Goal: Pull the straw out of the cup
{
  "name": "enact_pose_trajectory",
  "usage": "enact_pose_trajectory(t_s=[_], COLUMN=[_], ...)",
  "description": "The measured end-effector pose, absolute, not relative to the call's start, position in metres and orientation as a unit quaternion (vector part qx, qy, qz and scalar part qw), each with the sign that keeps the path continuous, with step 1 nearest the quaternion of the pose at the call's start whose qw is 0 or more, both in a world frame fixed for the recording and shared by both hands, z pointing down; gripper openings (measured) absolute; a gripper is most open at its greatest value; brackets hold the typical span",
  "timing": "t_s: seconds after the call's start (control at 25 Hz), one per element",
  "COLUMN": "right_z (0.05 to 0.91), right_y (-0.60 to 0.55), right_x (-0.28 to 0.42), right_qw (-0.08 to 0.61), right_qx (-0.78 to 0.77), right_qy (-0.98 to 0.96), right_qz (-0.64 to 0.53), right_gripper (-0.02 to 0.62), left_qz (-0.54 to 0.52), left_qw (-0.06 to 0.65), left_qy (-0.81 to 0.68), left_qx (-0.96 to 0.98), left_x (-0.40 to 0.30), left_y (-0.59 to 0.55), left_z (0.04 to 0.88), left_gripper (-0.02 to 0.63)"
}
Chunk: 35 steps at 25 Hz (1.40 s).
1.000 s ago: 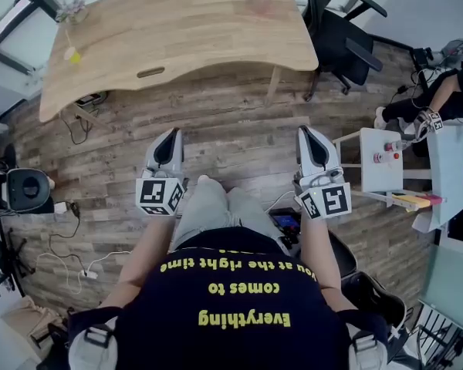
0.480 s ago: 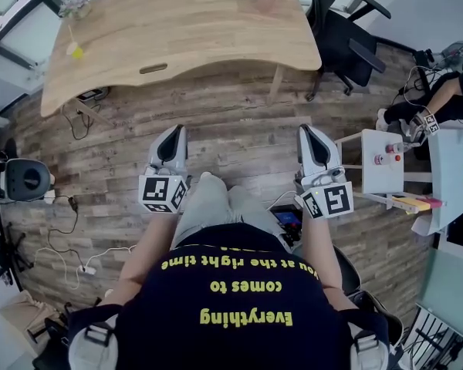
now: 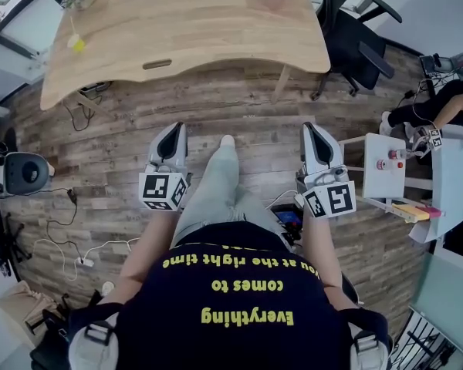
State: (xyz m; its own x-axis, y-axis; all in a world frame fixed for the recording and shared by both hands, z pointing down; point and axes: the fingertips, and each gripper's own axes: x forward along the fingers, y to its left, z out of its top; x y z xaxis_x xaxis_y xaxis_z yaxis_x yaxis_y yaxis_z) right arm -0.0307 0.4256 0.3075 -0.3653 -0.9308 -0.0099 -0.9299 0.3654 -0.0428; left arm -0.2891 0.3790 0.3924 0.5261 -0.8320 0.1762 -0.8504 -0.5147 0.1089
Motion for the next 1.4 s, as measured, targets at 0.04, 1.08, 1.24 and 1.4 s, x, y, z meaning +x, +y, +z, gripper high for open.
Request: enact_pose_trajectory(t_s=[0.04,1.08,1.24,1.4], right_z=[0.309,0.297,0.297,0.298], right_y=[0.421,0.217,0.191,0.173], right_x=[-0.030,0.040,0.045,0.049], right_qw=[0.016,0.018,0.019,0.022], right_qx=[-0.563,-0.577,-0.584,-0.591], right_qy=[0.826,0.816,0.811,0.806], right_qz=[-0.016,-0.022,-0.022,-0.025], right_gripper=[0.006,0.006,0.006,0.006], left_qz=[0.050,0.044,0.045,0.047], left_qw=[0.092,0.095,0.096,0.099], left_qy=[-0.485,-0.477,-0.474,-0.469], left_qx=[0.868,0.873,0.874,0.876], left_x=[-0.288,-0.227,-0.226,-0.225], left_y=[0.374,0.155,0.130,0.112], left_z=[0.393,0.386,0.386,0.389], left_gripper=[0.000,0.000,0.000,0.000])
